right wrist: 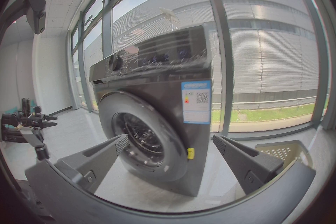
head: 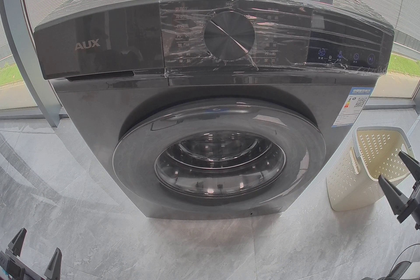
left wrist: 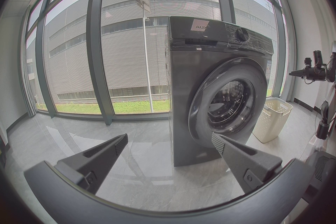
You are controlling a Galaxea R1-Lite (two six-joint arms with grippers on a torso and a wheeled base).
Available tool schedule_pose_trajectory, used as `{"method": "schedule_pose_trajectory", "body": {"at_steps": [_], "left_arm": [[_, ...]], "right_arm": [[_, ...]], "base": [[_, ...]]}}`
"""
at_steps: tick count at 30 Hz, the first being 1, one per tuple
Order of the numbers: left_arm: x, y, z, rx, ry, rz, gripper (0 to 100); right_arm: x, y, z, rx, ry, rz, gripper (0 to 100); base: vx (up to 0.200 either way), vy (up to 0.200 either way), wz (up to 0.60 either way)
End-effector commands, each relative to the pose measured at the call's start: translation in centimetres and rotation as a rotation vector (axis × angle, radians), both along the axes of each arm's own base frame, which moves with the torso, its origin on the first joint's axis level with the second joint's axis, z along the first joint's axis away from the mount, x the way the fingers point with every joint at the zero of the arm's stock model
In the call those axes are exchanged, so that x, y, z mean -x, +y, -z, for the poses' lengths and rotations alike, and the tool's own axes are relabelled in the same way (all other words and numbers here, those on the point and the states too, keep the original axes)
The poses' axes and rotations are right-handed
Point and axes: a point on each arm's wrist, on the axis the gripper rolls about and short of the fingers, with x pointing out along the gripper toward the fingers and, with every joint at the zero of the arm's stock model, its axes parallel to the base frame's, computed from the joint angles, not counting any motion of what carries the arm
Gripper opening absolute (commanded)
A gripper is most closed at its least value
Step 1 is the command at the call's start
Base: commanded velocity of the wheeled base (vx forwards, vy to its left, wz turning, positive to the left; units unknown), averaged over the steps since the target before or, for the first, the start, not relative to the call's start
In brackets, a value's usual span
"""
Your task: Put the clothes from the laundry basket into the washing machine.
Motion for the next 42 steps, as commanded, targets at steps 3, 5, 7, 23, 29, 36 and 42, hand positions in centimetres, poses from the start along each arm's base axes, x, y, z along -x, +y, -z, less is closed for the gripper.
{"method": "schedule_pose_trajectory", "body": {"at_steps": [3, 5, 7, 23, 29, 36, 42], "left_arm": [[0.0, 0.0, 0.5, 0.000, 0.001, 0.000, 100], [0.0, 0.0, 0.5, 0.000, 0.001, 0.000, 100], [0.0, 0.0, 0.5, 0.003, 0.003, -0.001, 100], [0.0, 0.0, 0.5, 0.008, 0.003, 0.001, 100], [0.0, 0.0, 0.5, 0.014, 0.001, 0.001, 100], [0.0, 0.0, 0.5, 0.011, 0.001, 0.001, 100], [0.0, 0.0, 0.5, 0.011, 0.001, 0.001, 100]], "right_arm": [[4.4, -1.5, 0.2, 0.000, -0.167, 0.130, 100], [5.8, -1.7, 0.8, 0.001, -0.191, 0.160, 100], [6.9, -1.8, 1.7, 0.002, -0.189, 0.170, 100], [9.6, -1.9, 6.5, 0.011, -0.061, 0.303, 100], [9.5, -2.2, 7.6, 0.005, 0.044, 0.417, 100], [9.4, -2.3, 7.7, -0.051, 0.068, 0.446, 100], [9.5, -2.3, 7.7, -0.076, 0.074, 0.464, 100]], "base": [[0.000, 0.000, 0.00], [0.000, 0.000, 0.00], [0.000, 0.000, 0.00], [0.000, 0.000, 0.00], [0.000, 0.000, 0.00], [0.000, 0.000, 0.00], [0.000, 0.000, 0.00]]}}
